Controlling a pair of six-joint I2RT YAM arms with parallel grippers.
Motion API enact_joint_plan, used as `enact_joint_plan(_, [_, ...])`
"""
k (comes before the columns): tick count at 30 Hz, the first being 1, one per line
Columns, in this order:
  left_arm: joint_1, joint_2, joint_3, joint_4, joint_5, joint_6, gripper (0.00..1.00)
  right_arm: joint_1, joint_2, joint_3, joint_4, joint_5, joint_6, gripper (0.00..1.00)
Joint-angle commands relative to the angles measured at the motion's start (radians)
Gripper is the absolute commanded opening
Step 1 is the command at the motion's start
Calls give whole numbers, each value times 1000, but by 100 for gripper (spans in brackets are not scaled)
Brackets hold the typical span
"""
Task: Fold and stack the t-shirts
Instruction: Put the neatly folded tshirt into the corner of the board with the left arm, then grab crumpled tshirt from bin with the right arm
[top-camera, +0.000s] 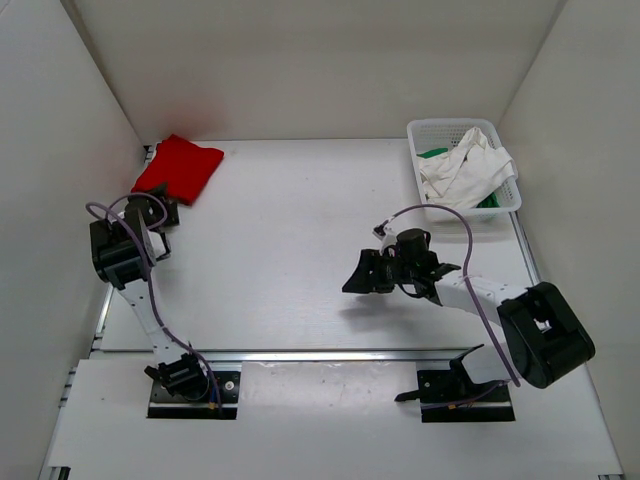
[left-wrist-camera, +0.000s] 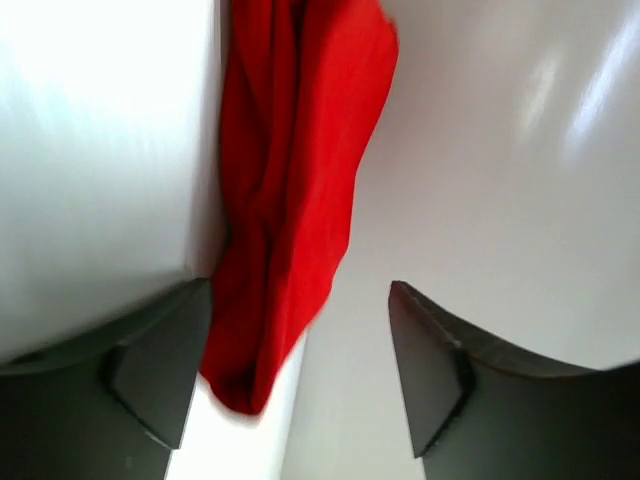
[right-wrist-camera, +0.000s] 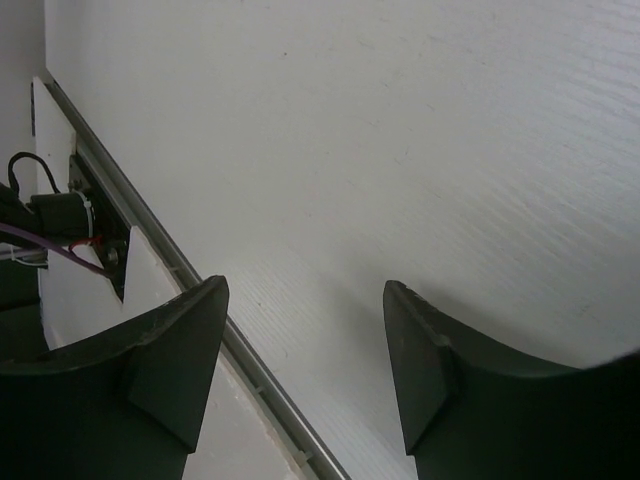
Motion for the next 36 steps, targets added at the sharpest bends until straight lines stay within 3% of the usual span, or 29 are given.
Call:
enact_joint_plan(1, [-10,-127,-82,20,66,18,83,20,-58,26,22,40,-16,62])
enact_joint_plan(6, [-21,-229,-191,51,103,24,98,35,-101,3,47,101,8,58])
enact_joint_plan(9, [-24,-311,-264,9,118,102,99,49,-133,-3,35,150,5,25])
enact_joint_plan(10, [-26,-357,-292,-7,120,120,99,49,-133,11,29,164,2,8])
enact_joint_plan(11, [-29,-406,-315,-47,114,163,98,47,-129,28,9,175,-4,0])
enact_joint_plan(12, [-32,-433,-327,-84,111,213,93,38,-130,40,-2,184,0,0])
enact_joint_plan(14, [-64,-525,-376,-136,92,295,75,12,-127,89,-27,224,22,0])
enact_joint_plan(17, [-200,-727,-382,-286,54,528,35,-42,-115,166,-30,291,22,0])
enact_joint_plan(19, [-338,-828,-390,-376,-13,650,26,-68,-97,233,-74,387,-18,0])
enact_joint_plan(21, [-574,-902,-402,-446,-85,764,24,-117,-55,348,-149,503,-67,0])
enact_joint_plan(24, [-830,-951,-428,-466,-127,872,23,-242,-5,451,-192,568,-89,0])
enact_joint_plan(26, [-907,-935,-444,-486,-72,869,21,-339,26,508,-195,568,-93,2])
enact_joint_plan(31, [-1075,-879,-477,-470,63,892,32,-583,210,673,-249,525,-89,18])
enact_joint_plan(36, [-1144,-878,-511,-474,71,924,36,-666,414,842,-257,434,-79,31])
